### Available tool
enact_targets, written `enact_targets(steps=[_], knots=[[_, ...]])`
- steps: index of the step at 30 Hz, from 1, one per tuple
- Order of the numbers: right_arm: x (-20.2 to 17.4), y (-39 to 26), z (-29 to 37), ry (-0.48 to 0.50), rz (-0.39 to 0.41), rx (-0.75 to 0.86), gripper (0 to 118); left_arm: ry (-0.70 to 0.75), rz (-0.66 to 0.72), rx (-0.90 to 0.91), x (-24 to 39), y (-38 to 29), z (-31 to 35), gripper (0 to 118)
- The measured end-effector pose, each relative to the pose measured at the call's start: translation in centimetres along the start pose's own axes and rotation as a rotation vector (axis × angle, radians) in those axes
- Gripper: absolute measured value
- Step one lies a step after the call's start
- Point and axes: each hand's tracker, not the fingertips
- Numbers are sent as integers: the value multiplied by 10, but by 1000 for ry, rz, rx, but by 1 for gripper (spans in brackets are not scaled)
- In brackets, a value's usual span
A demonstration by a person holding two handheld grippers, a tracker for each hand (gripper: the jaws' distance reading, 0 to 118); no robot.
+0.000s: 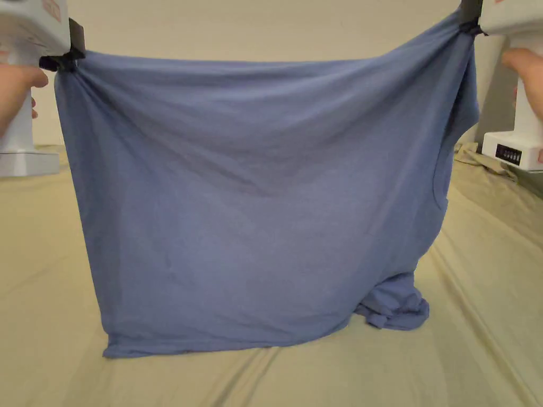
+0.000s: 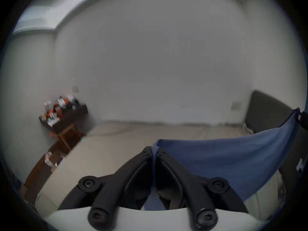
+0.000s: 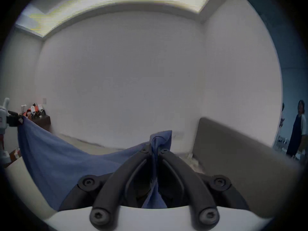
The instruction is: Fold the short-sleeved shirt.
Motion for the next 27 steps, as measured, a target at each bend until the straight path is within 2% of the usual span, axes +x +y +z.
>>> enact_targets(steps=[4,7,11,18,23,25,27], knots=[[7,-72,-22,6,-74,-122,6,-18,-40,-100,17,-61,-18,2],[11,-93,-21,16,-67,-138,6,-35,-61,-104,21,-74,-20,2],[17,-106,14,51,-70,-128,6,-104,-20,-78,16,-86,3,2],[21,-175,125,143,-23,-162,6,-124,-82,-66,6,-186,96,2],[27,-247,233,182,-81,-217,6,-115,-6,-5,-4,-288,191,2],[27,-271,275,175,-76,-230,6,-137,29,-7,-8,-321,230,2],[31,-297,319,177,-77,-263,6,-118,-10,-62,-8,-354,264,2]])
